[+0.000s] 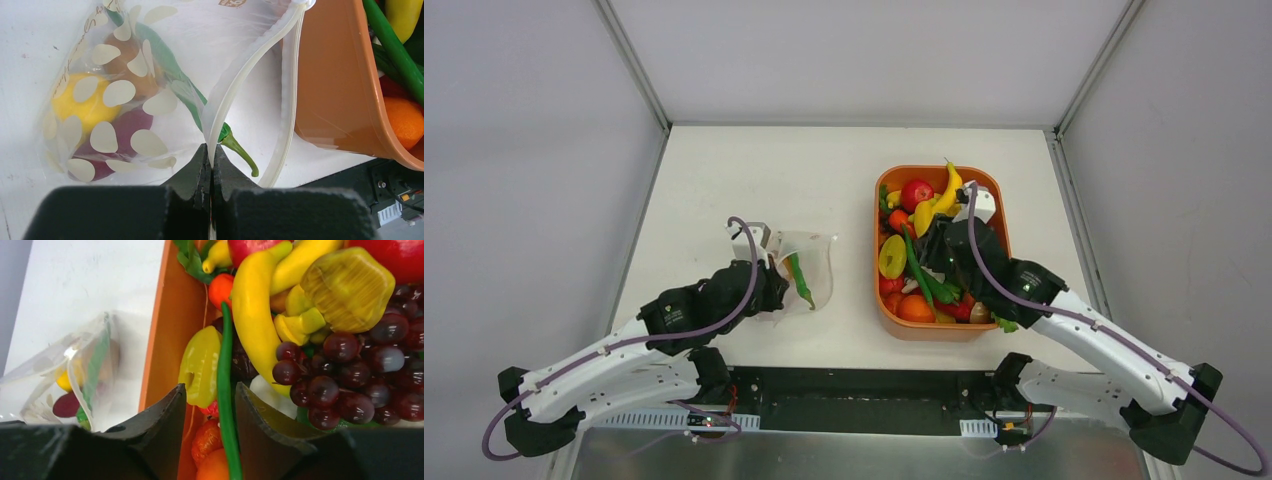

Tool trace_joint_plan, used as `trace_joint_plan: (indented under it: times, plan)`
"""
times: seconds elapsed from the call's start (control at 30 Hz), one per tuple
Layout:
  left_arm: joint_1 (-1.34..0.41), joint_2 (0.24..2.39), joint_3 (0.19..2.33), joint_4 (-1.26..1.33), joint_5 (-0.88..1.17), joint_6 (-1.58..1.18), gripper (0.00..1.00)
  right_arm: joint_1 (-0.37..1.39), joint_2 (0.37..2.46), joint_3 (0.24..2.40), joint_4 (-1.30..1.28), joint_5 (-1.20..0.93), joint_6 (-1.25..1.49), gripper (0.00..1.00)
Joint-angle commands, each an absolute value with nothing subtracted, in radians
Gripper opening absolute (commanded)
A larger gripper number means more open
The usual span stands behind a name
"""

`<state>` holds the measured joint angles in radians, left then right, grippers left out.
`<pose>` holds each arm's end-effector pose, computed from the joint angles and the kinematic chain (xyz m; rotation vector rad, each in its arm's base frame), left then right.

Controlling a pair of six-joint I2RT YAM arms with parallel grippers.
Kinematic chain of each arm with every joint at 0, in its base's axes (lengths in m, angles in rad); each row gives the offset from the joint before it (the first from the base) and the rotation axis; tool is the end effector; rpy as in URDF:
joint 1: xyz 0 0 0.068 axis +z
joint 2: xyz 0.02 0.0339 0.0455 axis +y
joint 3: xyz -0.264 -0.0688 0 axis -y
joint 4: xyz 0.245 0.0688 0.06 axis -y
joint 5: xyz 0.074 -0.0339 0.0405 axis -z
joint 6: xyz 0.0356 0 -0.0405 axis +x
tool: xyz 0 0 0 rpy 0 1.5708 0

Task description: Place the food in the zip-top bag and seal the zipper

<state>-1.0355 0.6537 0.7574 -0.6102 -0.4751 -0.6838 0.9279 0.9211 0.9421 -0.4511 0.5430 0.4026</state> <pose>0.0856 -0.1124 0.3078 0.0708 2.0669 -0.5898 0.1340 0.1482 0.3453 -0.1675 1.9437 0.3398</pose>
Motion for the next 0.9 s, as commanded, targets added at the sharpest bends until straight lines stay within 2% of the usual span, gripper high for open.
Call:
trace_joint_plan:
  times: [0.0,0.1,0.17,0.3,0.5,0.6,0.73,0.8,0.87]
  plan:
    - [-1.049,0.637,0.743,-0.589,-0.489,-0.66,0.0,0.866,0.925,0.927,-0.515,0.334,0.387,0.43]
    - [-1.048,0.636,0.742,-0.59,-0.492,-0.657,0.0,0.853,0.938,0.925,-0.51,0.271,0.397,0.42]
    - [-1.049,0.637,0.741,-0.586,-0.495,-0.654,0.0,0.847,0.944,0.937,-0.521,0.315,0.407,0.43]
    - [-1.048,0.636,0.742,-0.579,-0.495,-0.661,0.0,0.829,0.941,0.989,-0.565,0.434,0.392,0.51]
    - [-1.048,0.663,0.734,-0.528,-0.484,-0.643,0.0,0.798,0.932,1.051,-0.626,0.389,0.33,0.54]
    - [-1.049,0.676,0.746,-0.543,-0.485,-0.638,0.0,0.797,0.929,1.113,-0.737,0.479,0.348,0.55]
    - [-1.048,0.675,0.736,-0.521,-0.486,-0.63,0.0,0.784,0.878,1.097,-0.727,0.575,0.318,0.56]
    - [-1.048,0.68,0.74,-0.52,-0.484,-0.623,0.0,0.761,0.895,1.09,-0.72,0.605,0.321,0.74]
    - [-1.048,0.684,0.749,-0.527,-0.479,-0.615,0.0,0.729,0.924,1.084,-0.72,0.644,0.348,0.79]
